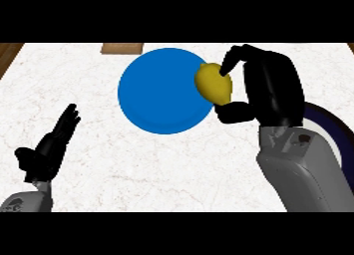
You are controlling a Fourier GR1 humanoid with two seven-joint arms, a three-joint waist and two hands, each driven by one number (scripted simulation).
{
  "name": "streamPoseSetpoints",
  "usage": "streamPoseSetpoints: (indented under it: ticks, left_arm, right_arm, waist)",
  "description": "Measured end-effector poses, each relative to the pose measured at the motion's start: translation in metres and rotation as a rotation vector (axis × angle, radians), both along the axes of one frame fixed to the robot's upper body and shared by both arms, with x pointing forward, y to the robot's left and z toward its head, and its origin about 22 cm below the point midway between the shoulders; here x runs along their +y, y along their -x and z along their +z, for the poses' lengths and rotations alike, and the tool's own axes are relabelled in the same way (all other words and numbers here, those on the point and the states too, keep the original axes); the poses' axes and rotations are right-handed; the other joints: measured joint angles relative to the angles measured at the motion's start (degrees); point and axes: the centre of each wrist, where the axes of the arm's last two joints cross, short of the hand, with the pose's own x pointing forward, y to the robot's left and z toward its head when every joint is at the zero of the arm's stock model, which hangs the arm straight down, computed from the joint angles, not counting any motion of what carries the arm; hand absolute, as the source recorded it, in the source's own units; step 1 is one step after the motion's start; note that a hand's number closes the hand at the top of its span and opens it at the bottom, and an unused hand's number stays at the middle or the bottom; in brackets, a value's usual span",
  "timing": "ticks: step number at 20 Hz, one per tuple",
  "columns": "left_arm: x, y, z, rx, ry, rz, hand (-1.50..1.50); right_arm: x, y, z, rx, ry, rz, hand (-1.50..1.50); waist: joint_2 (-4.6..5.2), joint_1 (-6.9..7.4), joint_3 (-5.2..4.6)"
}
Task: Pick the lemon from the plate and place it in the plate
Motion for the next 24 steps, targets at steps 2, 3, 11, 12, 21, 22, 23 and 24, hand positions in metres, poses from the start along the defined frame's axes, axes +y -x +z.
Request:
streamPoseSetpoints:
  ticks: [2,3,11,12,21,22,23,24]
  left_arm:
    - [-0.002,0.002,-0.003,0.001,0.003,0.004,0.00]
    - [-0.004,0.002,-0.002,-0.001,0.000,0.000,0.00]
    - [-0.014,-0.005,0.006,-0.006,0.001,-0.011,0.00]
    - [-0.011,-0.005,0.005,-0.010,0.000,-0.018,0.00]
    - [-0.014,-0.004,0.003,-0.016,-0.001,-0.036,0.00]
    - [-0.015,-0.005,0.004,-0.017,-0.001,-0.041,0.00]
    - [-0.017,-0.005,0.003,-0.017,0.002,-0.043,0.00]
    - [-0.018,-0.006,0.004,-0.014,0.000,-0.045,0.00]
  right_arm:
    - [0.014,-0.010,-0.004,0.019,-0.019,0.018,1.50]
    - [0.021,-0.016,-0.007,0.027,-0.022,0.023,1.50]
    - [0.074,-0.060,-0.033,0.058,-0.044,0.058,1.50]
    - [0.079,-0.066,-0.032,0.062,-0.048,0.055,1.50]
    - [0.090,-0.096,-0.063,0.086,-0.212,-0.068,-1.50]
    - [0.091,-0.098,-0.065,0.101,-0.222,-0.083,-1.50]
    - [0.093,-0.100,-0.066,0.108,-0.235,-0.096,-1.50]
    - [0.095,-0.102,-0.065,0.118,-0.251,-0.106,-1.50]
  waist:
    - [0.00,-0.02,0.01]
    - [0.00,0.01,0.01]
    - [0.13,0.63,0.02]
    - [0.22,0.87,0.02]
    - [0.54,2.29,0.02]
    - [0.60,2.46,0.02]
    - [0.63,2.62,0.02]
    - [0.62,2.61,0.02]
